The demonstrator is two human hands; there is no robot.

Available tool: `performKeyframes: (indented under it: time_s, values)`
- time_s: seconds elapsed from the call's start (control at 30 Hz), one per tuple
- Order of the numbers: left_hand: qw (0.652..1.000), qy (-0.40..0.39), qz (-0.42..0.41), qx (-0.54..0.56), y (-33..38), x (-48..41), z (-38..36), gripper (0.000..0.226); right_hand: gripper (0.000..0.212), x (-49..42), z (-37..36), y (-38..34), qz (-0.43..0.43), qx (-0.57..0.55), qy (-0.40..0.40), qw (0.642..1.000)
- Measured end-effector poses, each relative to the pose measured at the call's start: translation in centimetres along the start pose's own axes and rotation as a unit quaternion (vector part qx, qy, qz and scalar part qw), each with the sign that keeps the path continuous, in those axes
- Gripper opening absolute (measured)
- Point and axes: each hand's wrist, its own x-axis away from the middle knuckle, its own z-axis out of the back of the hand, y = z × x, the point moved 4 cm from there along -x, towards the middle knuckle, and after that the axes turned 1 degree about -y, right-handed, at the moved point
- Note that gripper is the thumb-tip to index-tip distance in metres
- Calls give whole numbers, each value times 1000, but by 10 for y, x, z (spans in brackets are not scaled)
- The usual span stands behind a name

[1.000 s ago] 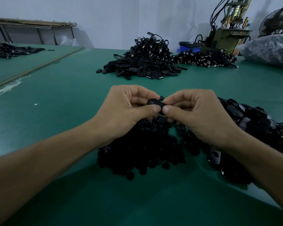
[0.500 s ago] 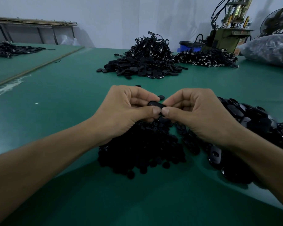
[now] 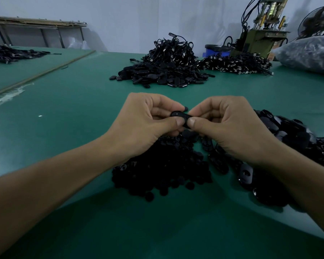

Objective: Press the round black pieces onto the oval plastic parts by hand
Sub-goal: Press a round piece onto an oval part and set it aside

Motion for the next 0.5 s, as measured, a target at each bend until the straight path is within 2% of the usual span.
performKeyframes:
  time_s: [0.5]
  values:
    - [998, -15, -3, -65, 1, -5, 5, 16, 11, -2, -3, 1, 4, 41, 16, 999]
